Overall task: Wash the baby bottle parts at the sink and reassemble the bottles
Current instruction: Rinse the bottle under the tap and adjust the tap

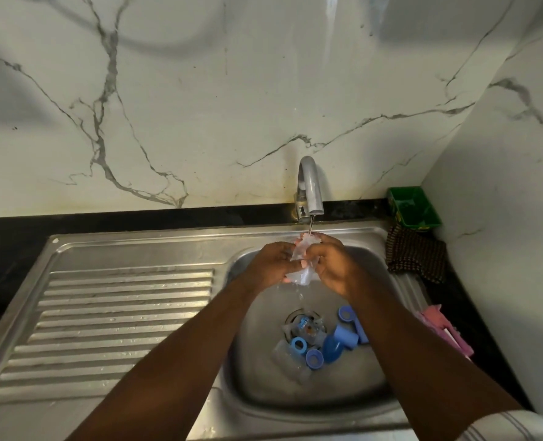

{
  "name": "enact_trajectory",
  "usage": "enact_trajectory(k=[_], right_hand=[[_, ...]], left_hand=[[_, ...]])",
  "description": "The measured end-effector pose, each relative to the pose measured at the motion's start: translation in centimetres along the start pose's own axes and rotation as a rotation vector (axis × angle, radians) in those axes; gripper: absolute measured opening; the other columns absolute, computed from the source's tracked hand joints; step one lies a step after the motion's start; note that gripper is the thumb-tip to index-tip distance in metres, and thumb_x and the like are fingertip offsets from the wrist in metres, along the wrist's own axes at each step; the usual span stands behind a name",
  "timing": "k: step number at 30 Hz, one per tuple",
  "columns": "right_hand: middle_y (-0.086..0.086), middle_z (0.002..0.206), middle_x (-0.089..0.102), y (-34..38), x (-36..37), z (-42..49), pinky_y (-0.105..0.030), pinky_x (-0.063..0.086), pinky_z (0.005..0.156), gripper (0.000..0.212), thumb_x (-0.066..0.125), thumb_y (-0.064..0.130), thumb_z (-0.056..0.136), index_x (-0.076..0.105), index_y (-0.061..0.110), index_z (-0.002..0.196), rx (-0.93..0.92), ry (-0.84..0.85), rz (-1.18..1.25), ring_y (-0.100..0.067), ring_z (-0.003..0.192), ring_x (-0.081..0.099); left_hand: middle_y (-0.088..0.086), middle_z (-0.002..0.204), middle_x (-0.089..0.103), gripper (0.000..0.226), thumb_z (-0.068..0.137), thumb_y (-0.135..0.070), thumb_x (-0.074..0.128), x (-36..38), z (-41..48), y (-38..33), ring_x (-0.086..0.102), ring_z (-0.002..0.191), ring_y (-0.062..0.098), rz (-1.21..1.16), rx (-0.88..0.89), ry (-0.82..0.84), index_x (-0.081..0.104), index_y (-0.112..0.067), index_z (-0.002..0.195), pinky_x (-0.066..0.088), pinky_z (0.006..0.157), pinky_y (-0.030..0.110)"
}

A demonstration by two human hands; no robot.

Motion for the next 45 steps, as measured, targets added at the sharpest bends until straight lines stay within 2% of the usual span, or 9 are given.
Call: enact_trajectory(k=[5, 8, 16, 24, 30, 34, 38, 42, 45], right_hand=[[-0.003, 0.12, 0.068, -0.8, 0.3, -0.9, -0.037, 0.055, 0.078, 0.039, 0.067, 0.026, 0.092, 0.056, 0.028, 0.13, 0.113, 0.027, -0.421, -0.025, 0.106, 0.065], [-0.004, 0.125, 0.067, -0.3, 0.3, -0.5, -0.032, 0.054, 0.083, 0.041, 0.07, 0.022, 0.092, 0.059, 0.02, 0.131, 0.012, -0.032, -0.578, -0.019, 0.106, 0.064], [-0.004, 0.115, 0.071, 1.3, 0.1, -0.8, -0.049, 0.051, 0.101, 0.046, 0.08, 0.012, 0.078, 0.064, 0.017, 0.121, -0.068, 0.03, -0.719, -0.023, 0.108, 0.066], [-0.006, 0.12, 0.065, 2.3, -0.4, -2.0, -0.038, 0.053, 0.095, 0.056, 0.071, -0.007, 0.08, 0.058, 0.016, 0.129, -0.171, -0.042, -0.795, -0.025, 0.113, 0.061], [-0.002, 0.109, 0.062, 1.7, -0.7, -2.4, -0.015, 0.048, 0.08, 0.05, 0.075, 0.008, 0.085, 0.049, 0.017, 0.126, -0.18, -0.05, -0.811, -0.022, 0.105, 0.061], [0.0, 0.112, 0.062, 2.0, -0.1, -1.7, -0.031, 0.049, 0.085, 0.055, 0.083, 0.012, 0.077, 0.051, 0.02, 0.121, -0.199, -0.047, -0.907, -0.022, 0.104, 0.06], [0.011, 0.106, 0.062, 4.6, 1.1, -2.3, -0.013, 0.044, 0.075, 0.051, 0.084, 0.018, 0.077, 0.058, 0.021, 0.121, -0.414, -0.246, -0.828, -0.005, 0.094, 0.058], [0.002, 0.118, 0.064, 2.6, 1.8, -2.7, -0.021, 0.045, 0.085, 0.051, 0.08, 0.019, 0.08, 0.055, 0.02, 0.125, -0.394, -0.275, -0.967, -0.013, 0.106, 0.06], [0.0, 0.115, 0.063, 2.0, 1.0, -2.7, -0.027, 0.048, 0.085, 0.049, 0.078, 0.014, 0.082, 0.054, 0.019, 0.125, -0.307, -0.296, -1.008, -0.019, 0.108, 0.061]], left_hand=[[0.006, 0.093, 0.073, 0.034, 0.081, -0.033, 0.083, -1.2, 0.5, 1.0, 0.067, 0.082, 0.017, 0.187, -0.035, -0.208, 0.071, -0.01, 0.102, 0.058, 0.083, 0.037], [-0.005, 0.087, 0.063, 0.039, 0.076, -0.041, 0.085, -1.8, 0.0, 0.6, 0.06, 0.08, 0.013, 0.481, 0.001, -0.287, 0.064, -0.017, 0.098, 0.046, 0.075, 0.027], [-0.01, 0.082, 0.067, 0.011, 0.086, -0.032, 0.077, -1.7, 0.0, 0.4, 0.06, 0.07, 0.0, 0.491, 0.261, -0.185, 0.07, -0.023, 0.089, 0.049, 0.072, 0.022], [0.003, 0.106, 0.072, 0.024, 0.086, -0.018, 0.077, -0.8, 0.9, 0.6, 0.07, 0.097, 0.02, 0.148, 0.139, -0.154, 0.068, -0.022, 0.108, 0.058, 0.091, 0.043], [0.004, 0.089, 0.069, 0.005, 0.097, -0.017, 0.063, -0.7, 0.8, 0.2, 0.066, 0.084, 0.019, 0.044, 0.067, -0.14, 0.068, -0.017, 0.095, 0.055, 0.081, 0.03], [0.013, 0.104, 0.07, 0.018, 0.095, -0.002, 0.058, -1.5, 1.5, 1.1, 0.068, 0.094, 0.026, 0.065, 0.026, -0.17, 0.065, -0.01, 0.11, 0.056, 0.086, 0.034], [0.01, 0.107, 0.063, 0.015, 0.101, -0.004, 0.051, -2.2, 1.3, 2.2, 0.061, 0.086, 0.013, -0.058, -0.108, -0.231, 0.062, -0.007, 0.111, 0.051, 0.066, 0.011], [0.015, 0.124, 0.064, 0.029, 0.099, -0.012, 0.054, -2.4, 0.9, 3.2, 0.062, 0.114, 0.032, -0.16, -0.219, -0.26, 0.061, -0.005, 0.127, 0.053, 0.096, 0.037], [0.01, 0.12, 0.065, 0.034, 0.098, -0.028, 0.059, -2.1, 0.5, 3.4, 0.061, 0.112, 0.024, -0.271, -0.337, -0.321, 0.061, -0.01, 0.127, 0.05, 0.103, 0.043]])
Point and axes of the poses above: each hand's wrist, its own z-axis towards the middle knuckle, its own x-axis out of the palm, y = z × x, the point moved 6 cm from there along z, towards the middle knuckle
